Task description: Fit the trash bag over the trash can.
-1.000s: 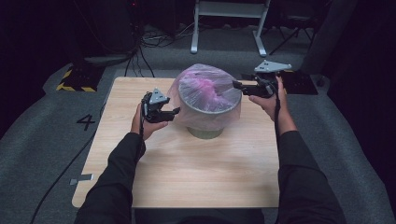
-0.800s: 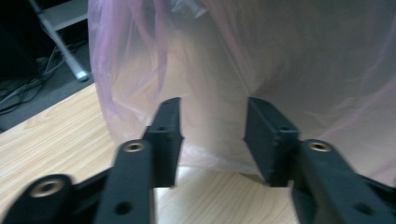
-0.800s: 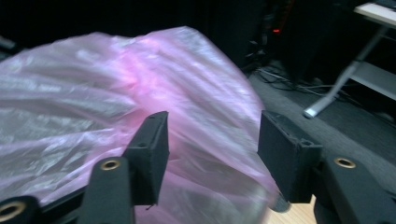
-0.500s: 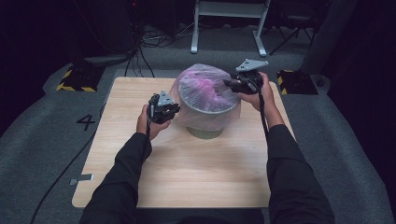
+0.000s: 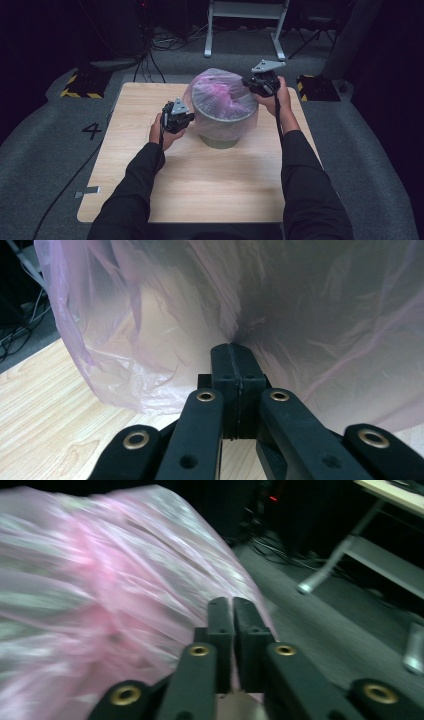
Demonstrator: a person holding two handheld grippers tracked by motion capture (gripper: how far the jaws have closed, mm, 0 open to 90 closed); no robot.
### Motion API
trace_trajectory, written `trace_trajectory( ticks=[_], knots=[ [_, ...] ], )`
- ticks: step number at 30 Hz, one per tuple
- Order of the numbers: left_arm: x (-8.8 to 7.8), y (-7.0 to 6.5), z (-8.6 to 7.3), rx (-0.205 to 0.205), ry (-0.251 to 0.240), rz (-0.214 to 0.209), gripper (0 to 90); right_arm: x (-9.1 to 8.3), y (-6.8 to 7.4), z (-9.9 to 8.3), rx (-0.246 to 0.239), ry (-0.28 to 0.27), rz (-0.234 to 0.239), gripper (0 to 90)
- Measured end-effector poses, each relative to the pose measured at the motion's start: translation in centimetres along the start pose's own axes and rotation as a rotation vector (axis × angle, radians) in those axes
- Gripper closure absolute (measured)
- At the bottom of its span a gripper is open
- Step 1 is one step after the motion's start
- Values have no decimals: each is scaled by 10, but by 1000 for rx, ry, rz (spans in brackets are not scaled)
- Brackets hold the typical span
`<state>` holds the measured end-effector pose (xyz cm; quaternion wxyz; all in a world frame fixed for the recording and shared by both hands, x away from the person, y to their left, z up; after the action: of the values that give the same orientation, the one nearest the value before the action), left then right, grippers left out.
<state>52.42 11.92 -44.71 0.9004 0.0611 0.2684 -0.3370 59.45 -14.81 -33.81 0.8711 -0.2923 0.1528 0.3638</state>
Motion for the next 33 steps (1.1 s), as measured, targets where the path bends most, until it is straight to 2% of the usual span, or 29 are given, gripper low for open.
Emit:
trace_trajectory(
  ticks=[1, 3, 4, 6, 8, 10, 11, 16, 24, 33],
  knots=[
    [0, 0, 0, 5, 0, 3, 890, -1, 2, 2, 10, -24, 19, 697],
    [-1, 1, -1, 1, -4, -4, 880, -3, 6, 5, -5, -46, 64, 609],
    [-1, 1, -1, -1, -6, -7, 879, -4, 7, 7, -15, -45, 70, 562],
    [0, 1, -1, 1, -1, -10, 879, -3, 10, 9, -36, -32, 86, 515],
    [0, 0, -1, 6, 2, -3, 894, 1, 12, 9, -68, 13, 67, 509],
    [0, -1, -1, 6, -1, 1, 899, 5, 10, 7, -74, 54, 35, 588],
    [0, -1, -1, 7, 0, 0, 899, 6, 8, 7, -64, 67, 21, 683],
    [0, 0, -1, 14, 12, 3, 900, 7, 2, 7, -55, 68, 4, 900],
    [-1, -2, -1, 19, 15, -9, 900, 10, -11, 5, 1, 71, -55, 900],
    [0, -2, -3, 20, 16, -9, 900, 17, -21, -1, 148, 82, -63, 900]
  ],
)
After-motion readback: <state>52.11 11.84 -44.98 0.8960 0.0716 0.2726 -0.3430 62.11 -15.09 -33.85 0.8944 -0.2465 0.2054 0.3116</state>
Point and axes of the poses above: each handheld gripper's, and its own axes: x roughly forward along the jaws, z roughly out of its top, y roughly to its left, the point moved 4 cm from there along x, roughly forward along the jaws, and after that the axes turned 12 degrees about -x, right-handed, at the moved point
